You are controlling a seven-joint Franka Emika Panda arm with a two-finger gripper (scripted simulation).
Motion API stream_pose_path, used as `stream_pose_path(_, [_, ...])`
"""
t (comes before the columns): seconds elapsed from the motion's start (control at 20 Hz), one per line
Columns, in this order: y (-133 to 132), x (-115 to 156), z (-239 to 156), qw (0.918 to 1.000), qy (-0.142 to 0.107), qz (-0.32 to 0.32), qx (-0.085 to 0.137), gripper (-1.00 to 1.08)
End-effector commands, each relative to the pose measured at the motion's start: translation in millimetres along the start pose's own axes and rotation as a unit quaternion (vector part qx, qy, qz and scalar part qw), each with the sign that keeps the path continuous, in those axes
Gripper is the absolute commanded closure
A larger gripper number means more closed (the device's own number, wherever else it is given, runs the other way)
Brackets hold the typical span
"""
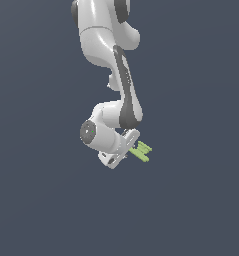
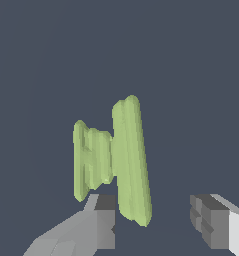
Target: Pick up the object and move it to a goal position.
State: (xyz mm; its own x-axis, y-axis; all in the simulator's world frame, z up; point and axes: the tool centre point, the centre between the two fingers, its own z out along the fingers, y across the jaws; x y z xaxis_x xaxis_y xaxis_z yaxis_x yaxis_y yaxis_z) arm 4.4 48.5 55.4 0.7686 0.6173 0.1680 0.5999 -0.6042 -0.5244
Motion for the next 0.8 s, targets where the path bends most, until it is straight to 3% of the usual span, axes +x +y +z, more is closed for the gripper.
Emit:
stream_pose_path(0.0, [-0.7, 2.5, 4.1, 0.9997, 0.008, -0.017, 0.013, -0.2])
stream_pose_path(0.35, [-1.5, 6.2, 10.3, 0.9983, 0.023, -0.043, 0.032, -0.2])
stream_pose_path(0.75, [-1.6, 6.5, 14.8, 0.9981, 0.024, -0.046, 0.034, -0.2])
